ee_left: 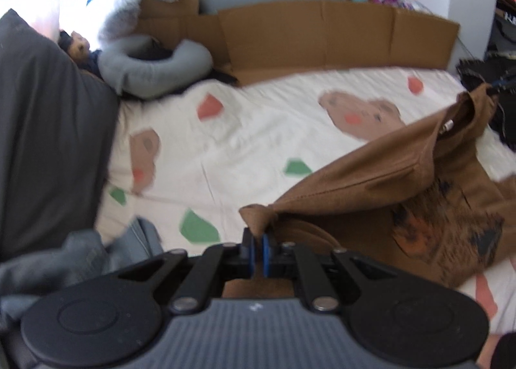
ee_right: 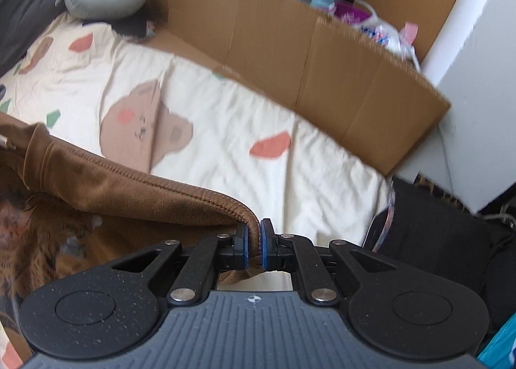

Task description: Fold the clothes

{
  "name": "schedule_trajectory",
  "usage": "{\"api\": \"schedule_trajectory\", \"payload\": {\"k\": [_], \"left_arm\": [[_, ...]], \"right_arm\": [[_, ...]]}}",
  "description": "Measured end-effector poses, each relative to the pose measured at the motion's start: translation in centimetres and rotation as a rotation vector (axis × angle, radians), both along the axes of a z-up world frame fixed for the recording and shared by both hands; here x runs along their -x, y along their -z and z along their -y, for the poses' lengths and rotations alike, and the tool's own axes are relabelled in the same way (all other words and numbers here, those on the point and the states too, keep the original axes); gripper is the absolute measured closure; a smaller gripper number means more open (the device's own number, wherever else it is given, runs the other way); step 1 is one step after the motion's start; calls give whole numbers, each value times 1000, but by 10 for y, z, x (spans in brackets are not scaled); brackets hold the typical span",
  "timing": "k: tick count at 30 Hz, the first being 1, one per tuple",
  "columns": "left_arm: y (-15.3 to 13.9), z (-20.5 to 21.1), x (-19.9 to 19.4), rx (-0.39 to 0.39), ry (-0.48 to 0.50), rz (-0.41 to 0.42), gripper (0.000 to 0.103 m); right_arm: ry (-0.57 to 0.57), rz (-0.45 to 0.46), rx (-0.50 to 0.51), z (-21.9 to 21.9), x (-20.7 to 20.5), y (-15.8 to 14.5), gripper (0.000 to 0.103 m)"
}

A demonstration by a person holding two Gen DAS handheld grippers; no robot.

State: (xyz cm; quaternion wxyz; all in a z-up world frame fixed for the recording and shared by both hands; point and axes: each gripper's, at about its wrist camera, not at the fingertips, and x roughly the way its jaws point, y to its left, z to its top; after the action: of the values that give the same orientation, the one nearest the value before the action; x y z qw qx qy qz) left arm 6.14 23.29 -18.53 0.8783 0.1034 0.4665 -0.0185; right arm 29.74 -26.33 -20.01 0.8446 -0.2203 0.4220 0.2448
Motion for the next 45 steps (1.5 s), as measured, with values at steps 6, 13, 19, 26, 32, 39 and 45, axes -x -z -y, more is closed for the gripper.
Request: {"api": "schedule_trajectory", "payload": {"k": [6,13,19,26,32,39,45], "left_arm": [[29,8,30,45,-23,-52,98],[62,24,54,58,11,-116,98],[81,28,65,101,9,-169,97],[72,37,81,95,103,-224,88],[51,47,85,80,209,-236,85],[42,67,76,30,308,-239,74],[67,79,69,-33,395,-297,74]], "right_arm": [[9,-39,23,11,13,25,98],[9,-68,52,18,22,50,98],[6,-89,79,20,24,68,98],[-10,-87,104,16,25,73,98],[-24,-77,108,11,25,71,98],[-27,-75,100,10,24,70,98],[-33,-74,96,11,23,70,98]]}}
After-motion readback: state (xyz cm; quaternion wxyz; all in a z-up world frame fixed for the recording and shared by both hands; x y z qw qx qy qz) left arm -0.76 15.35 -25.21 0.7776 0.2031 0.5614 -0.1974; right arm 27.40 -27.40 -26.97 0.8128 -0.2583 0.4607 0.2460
